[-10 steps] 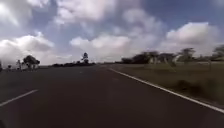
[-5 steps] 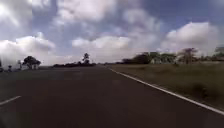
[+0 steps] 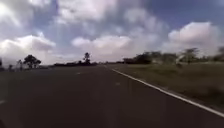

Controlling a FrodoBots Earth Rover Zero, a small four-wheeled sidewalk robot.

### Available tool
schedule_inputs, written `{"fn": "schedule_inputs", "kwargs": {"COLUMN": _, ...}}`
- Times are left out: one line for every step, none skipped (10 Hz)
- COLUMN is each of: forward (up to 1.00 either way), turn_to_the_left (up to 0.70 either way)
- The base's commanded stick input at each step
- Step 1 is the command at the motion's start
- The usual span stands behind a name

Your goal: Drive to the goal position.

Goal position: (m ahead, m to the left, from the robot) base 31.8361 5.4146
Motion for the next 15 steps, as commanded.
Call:
{"fn": "schedule_inputs", "kwargs": {"forward": 1.0, "turn_to_the_left": 0.0}}
{"fn": "schedule_inputs", "kwargs": {"forward": 1.0, "turn_to_the_left": 0.0}}
{"fn": "schedule_inputs", "kwargs": {"forward": 1.0, "turn_to_the_left": 0.0}}
{"fn": "schedule_inputs", "kwargs": {"forward": 1.0, "turn_to_the_left": 0.0}}
{"fn": "schedule_inputs", "kwargs": {"forward": 1.0, "turn_to_the_left": 0.0}}
{"fn": "schedule_inputs", "kwargs": {"forward": 1.0, "turn_to_the_left": 0.0}}
{"fn": "schedule_inputs", "kwargs": {"forward": 1.0, "turn_to_the_left": 0.0}}
{"fn": "schedule_inputs", "kwargs": {"forward": 1.0, "turn_to_the_left": 0.0}}
{"fn": "schedule_inputs", "kwargs": {"forward": 1.0, "turn_to_the_left": 0.0}}
{"fn": "schedule_inputs", "kwargs": {"forward": 1.0, "turn_to_the_left": 0.0}}
{"fn": "schedule_inputs", "kwargs": {"forward": 1.0, "turn_to_the_left": 0.0}}
{"fn": "schedule_inputs", "kwargs": {"forward": 1.0, "turn_to_the_left": 0.0}}
{"fn": "schedule_inputs", "kwargs": {"forward": 1.0, "turn_to_the_left": 0.0}}
{"fn": "schedule_inputs", "kwargs": {"forward": 1.0, "turn_to_the_left": 0.0}}
{"fn": "schedule_inputs", "kwargs": {"forward": 1.0, "turn_to_the_left": 0.0}}
